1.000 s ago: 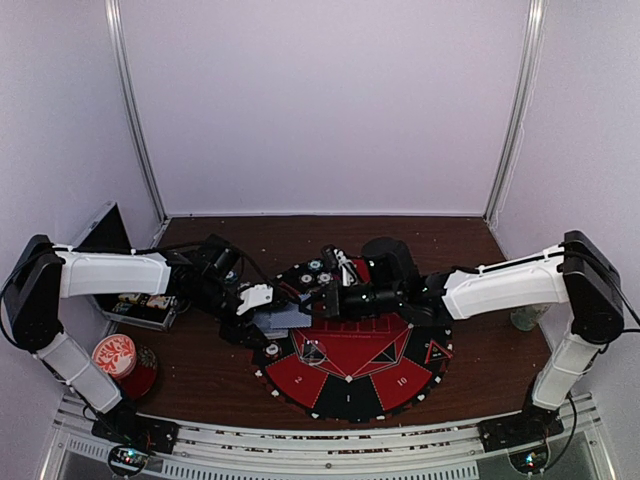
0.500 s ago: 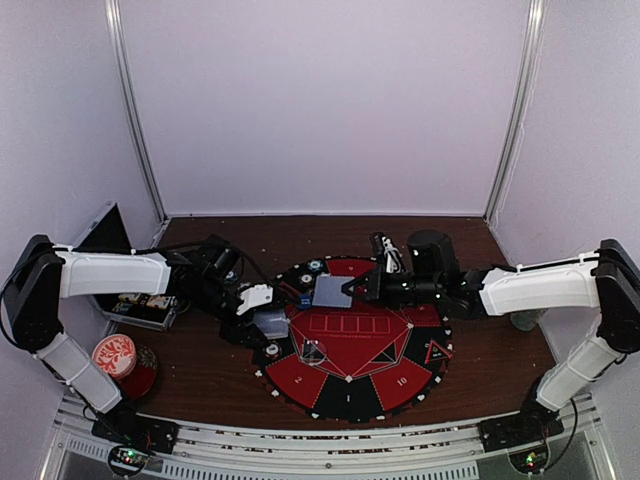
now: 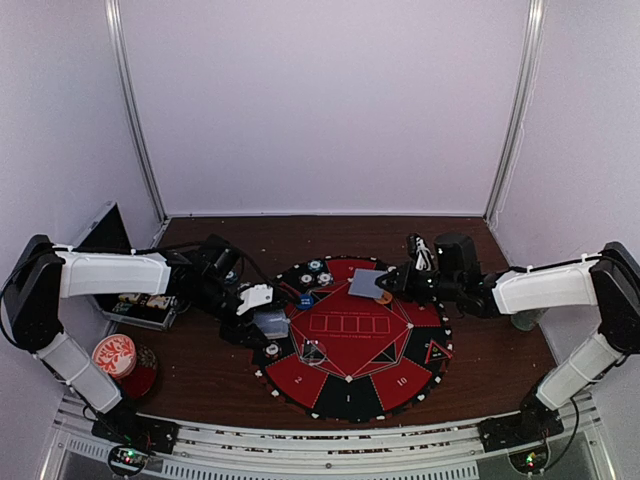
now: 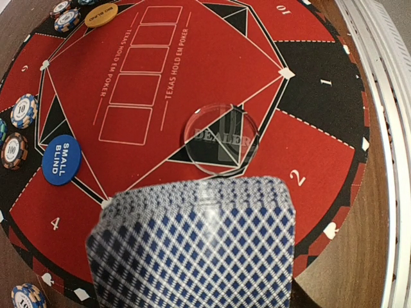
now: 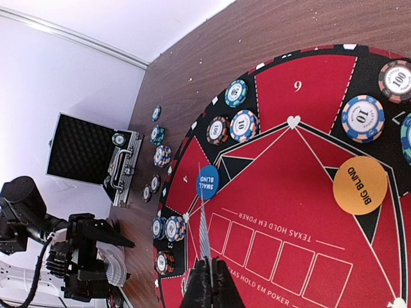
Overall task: Distribute texas hold em gaming equipment
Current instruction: Distribute the poker card in the small blind area, then pick up the poker card from the face-down deck piles.
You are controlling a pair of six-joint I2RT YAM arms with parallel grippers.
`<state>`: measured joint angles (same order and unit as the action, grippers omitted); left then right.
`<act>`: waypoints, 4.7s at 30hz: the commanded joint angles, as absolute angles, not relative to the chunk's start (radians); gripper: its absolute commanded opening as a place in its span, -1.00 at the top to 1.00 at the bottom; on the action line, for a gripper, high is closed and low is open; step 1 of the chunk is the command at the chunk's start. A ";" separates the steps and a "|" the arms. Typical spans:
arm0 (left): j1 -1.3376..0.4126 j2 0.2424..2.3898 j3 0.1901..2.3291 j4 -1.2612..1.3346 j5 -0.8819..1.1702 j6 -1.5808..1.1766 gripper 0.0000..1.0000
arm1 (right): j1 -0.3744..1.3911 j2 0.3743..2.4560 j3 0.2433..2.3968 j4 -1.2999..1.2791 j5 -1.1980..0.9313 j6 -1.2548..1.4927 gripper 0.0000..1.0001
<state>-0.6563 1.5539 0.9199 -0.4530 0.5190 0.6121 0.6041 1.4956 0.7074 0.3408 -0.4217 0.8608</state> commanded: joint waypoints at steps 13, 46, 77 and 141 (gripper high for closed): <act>-0.659 1.524 0.915 -0.439 0.542 0.628 0.14 | 0.594 1.690 0.859 0.468 -0.402 0.950 1.00; -0.660 1.512 0.912 -0.439 0.549 0.634 0.14 | 0.790 2.322 1.502 0.489 -0.420 1.023 1.00; -0.659 1.521 0.912 -0.439 0.550 0.635 0.14 | 0.817 2.412 1.648 0.288 -0.343 0.943 0.45; -0.659 1.525 0.912 -0.446 0.560 0.640 0.14 | 0.954 1.838 1.075 0.345 -0.464 0.806 -0.55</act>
<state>-0.6563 1.5425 0.9157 -0.4580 0.5381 0.6235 0.9348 1.7935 1.0306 0.2832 -0.4450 0.7933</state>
